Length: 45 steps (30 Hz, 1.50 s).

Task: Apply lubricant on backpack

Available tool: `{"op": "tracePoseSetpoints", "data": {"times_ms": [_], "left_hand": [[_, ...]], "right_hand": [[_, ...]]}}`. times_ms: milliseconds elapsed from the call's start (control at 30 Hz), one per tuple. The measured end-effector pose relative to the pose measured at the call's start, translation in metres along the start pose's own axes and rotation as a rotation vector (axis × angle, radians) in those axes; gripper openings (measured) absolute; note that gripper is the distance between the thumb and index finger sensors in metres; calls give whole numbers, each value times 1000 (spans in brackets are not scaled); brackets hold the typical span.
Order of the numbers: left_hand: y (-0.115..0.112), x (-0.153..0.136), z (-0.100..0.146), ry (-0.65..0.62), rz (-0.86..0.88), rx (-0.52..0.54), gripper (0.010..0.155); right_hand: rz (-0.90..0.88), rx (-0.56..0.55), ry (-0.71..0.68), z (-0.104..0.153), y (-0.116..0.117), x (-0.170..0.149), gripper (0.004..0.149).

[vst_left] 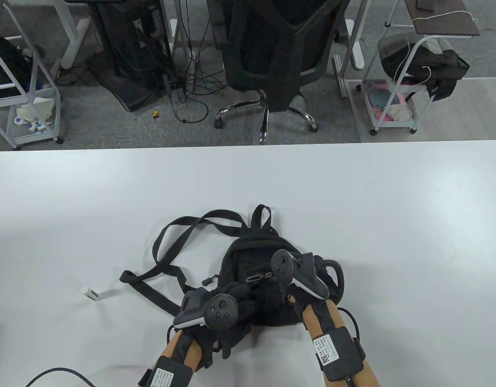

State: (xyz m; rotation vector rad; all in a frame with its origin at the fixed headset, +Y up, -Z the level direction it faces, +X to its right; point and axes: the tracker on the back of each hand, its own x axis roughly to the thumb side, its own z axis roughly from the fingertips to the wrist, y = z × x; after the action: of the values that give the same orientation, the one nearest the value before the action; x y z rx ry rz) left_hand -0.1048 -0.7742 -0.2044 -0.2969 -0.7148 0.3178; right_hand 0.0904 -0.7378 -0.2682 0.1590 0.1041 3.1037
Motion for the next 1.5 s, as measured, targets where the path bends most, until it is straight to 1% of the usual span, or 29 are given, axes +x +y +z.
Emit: {"op": "tracePoseSetpoints", "data": {"times_ms": [300,533,933,1500], "left_hand": [[0,1,0,6,-8,2,62],[-1,1,0,11,-9,8,62],[-1,1,0,12,-3,9,62],[-1,-1,2,8,19,8,65]], "right_hand": [[0,6,11,0,-2,-5,39],[-15,14,34,0,-2,-16,40],[-20,13,65,1,-6,-27,40],[-55,21,103,6,-10,-49,40]]}}
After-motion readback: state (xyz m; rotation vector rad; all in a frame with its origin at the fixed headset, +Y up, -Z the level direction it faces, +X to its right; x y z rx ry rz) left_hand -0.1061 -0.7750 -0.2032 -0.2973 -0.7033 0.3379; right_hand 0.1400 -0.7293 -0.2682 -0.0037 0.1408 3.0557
